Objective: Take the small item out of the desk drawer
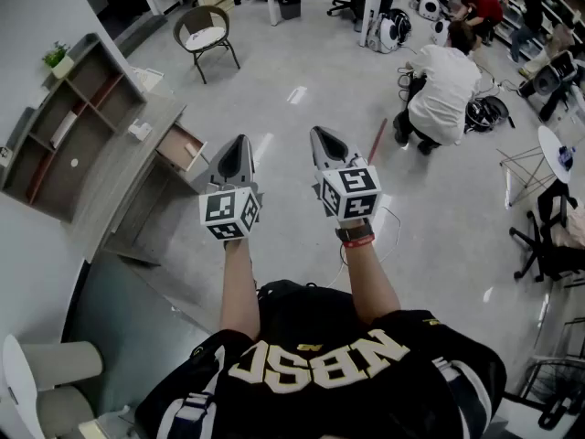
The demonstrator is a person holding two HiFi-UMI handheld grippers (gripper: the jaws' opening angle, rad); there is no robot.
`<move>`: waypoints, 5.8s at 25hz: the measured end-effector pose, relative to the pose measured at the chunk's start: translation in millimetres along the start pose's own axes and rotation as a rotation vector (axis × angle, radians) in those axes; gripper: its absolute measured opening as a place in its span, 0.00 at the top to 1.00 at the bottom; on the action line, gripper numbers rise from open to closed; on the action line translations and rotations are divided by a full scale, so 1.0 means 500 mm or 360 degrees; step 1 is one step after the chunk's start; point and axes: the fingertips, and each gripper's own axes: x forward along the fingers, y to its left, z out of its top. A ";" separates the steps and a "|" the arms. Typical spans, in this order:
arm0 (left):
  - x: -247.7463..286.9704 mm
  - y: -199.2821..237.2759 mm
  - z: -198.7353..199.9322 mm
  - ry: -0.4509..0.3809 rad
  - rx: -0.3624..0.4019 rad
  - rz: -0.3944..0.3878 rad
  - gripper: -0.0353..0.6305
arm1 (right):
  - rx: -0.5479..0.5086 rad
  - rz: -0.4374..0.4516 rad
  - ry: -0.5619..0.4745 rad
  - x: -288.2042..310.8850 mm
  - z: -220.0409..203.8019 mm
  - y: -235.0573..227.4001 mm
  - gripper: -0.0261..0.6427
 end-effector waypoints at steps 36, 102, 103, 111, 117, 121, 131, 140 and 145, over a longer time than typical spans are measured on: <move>-0.104 0.714 -0.024 -0.0029 -0.0038 0.0726 0.93 | 0.0003 0.0904 0.0183 0.632 -0.092 0.592 0.95; 0.075 1.287 -0.395 0.0392 -0.0297 0.0957 0.93 | -0.0043 0.1205 0.0770 1.220 -0.469 0.824 0.95; 0.085 1.283 -0.407 0.0404 -0.0311 0.0945 0.93 | -0.0048 0.1198 0.0793 1.222 -0.481 0.814 0.95; 0.139 1.265 -0.498 0.0508 -0.0431 0.0854 0.93 | 0.0026 0.1133 0.0982 1.234 -0.581 0.754 0.95; 0.159 1.249 -0.553 0.0580 -0.0475 0.0825 0.93 | -0.0006 0.1111 0.1108 1.232 -0.652 0.719 0.94; 0.178 1.248 -0.586 0.0615 -0.0503 0.0802 0.93 | -0.0055 0.1094 0.1184 1.237 -0.702 0.690 0.94; 0.201 1.245 -0.688 0.0711 -0.0587 0.0758 0.93 | -0.0162 0.1018 0.1345 1.274 -0.828 0.608 0.90; 0.218 1.236 -0.757 0.0767 -0.0640 0.0730 0.93 | -0.0260 0.0958 0.1471 1.327 -0.937 0.538 0.88; 0.222 1.248 -0.790 0.0768 -0.0672 0.0744 0.93 | -0.0333 0.0992 0.1521 1.341 -0.994 0.529 0.86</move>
